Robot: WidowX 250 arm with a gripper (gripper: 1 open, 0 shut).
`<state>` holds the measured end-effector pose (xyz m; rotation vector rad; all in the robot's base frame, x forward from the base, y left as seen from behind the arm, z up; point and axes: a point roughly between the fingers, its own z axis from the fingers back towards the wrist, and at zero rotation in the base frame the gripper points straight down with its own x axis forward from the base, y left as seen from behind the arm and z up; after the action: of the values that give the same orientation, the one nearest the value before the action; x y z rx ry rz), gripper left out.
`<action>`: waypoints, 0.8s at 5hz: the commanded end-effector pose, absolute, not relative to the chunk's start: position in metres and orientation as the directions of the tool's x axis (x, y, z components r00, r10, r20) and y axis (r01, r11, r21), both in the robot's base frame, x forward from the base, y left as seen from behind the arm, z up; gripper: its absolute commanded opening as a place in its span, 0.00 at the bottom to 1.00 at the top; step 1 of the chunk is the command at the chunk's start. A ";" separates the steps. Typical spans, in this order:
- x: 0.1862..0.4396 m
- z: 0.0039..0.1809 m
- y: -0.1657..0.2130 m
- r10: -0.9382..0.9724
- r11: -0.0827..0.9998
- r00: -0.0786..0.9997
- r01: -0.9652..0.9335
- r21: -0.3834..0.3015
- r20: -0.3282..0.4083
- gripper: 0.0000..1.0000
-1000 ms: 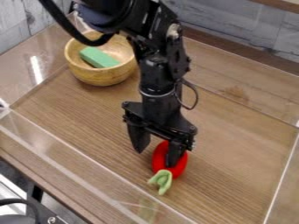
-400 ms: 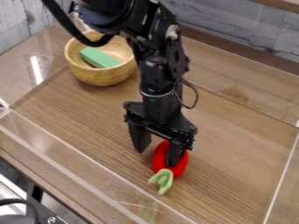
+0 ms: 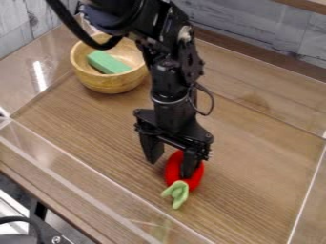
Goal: Move the red fruit to the left side of the table
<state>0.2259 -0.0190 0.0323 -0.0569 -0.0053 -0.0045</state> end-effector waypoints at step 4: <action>0.234 0.037 -0.017 0.016 0.998 0.999 -0.012 -0.059 0.052 1.00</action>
<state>0.2291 -0.0195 0.0324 -0.0601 -0.0250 0.0054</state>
